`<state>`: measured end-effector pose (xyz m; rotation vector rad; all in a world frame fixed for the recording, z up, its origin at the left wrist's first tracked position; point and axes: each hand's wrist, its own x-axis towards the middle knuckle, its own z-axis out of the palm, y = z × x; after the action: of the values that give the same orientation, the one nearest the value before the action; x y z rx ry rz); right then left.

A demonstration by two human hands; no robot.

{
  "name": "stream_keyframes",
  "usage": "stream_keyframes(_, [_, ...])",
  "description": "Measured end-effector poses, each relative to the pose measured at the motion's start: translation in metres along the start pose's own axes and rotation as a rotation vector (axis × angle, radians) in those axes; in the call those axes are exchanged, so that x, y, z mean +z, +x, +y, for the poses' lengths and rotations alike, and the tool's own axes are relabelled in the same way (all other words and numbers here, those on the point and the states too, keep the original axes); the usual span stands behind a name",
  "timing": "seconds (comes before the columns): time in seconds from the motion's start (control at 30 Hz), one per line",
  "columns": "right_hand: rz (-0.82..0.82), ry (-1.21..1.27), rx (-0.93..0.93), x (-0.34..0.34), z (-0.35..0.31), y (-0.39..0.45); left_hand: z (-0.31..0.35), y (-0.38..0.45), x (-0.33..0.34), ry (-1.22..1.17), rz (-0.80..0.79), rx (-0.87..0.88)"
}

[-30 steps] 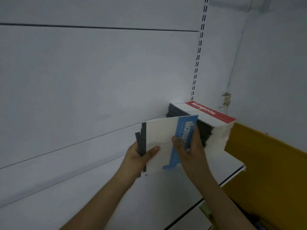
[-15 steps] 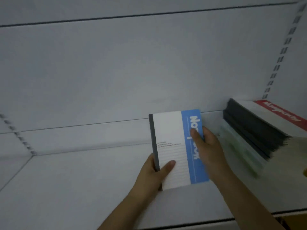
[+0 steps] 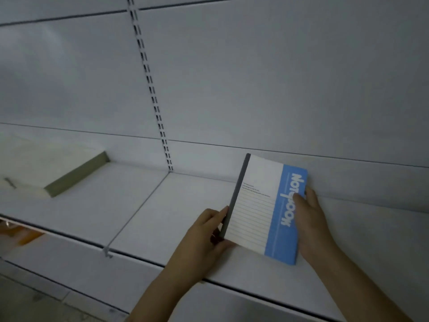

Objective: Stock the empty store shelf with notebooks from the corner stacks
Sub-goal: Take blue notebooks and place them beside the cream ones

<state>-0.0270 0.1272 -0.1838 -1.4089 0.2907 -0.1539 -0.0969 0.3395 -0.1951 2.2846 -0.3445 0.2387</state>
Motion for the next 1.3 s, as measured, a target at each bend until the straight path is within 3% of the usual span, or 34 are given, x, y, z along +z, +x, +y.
stream_keyframes(0.4, [-0.21,-0.106,0.049,0.301,0.052,-0.049,-0.205,-0.056,-0.217,0.12,0.127,-0.156])
stream_keyframes(0.6, [-0.273,-0.378,-0.132,0.398,0.055,-0.044,-0.273,-0.053,-0.28,0.283,0.228,-0.186])
stream_keyframes(0.7, [-0.186,-0.827,-0.395,0.404,0.075,-0.028,-0.29,-0.047,-0.278,0.364,0.281,-0.199])
stream_keyframes(0.77, [-0.142,-1.052,-0.476,0.4,0.086,-0.02,-0.297,-0.045,-0.272,0.392,0.31,-0.209])
stream_keyframes(1.17, [-0.358,-0.651,-0.324,0.396,0.086,-0.013,-0.29,-0.037,-0.265,0.29,0.517,-0.361])
stream_keyframes(1.3, [-0.452,-0.644,-0.3,0.395,0.087,-0.01,-0.293,-0.037,-0.262,0.318,0.532,-0.383])
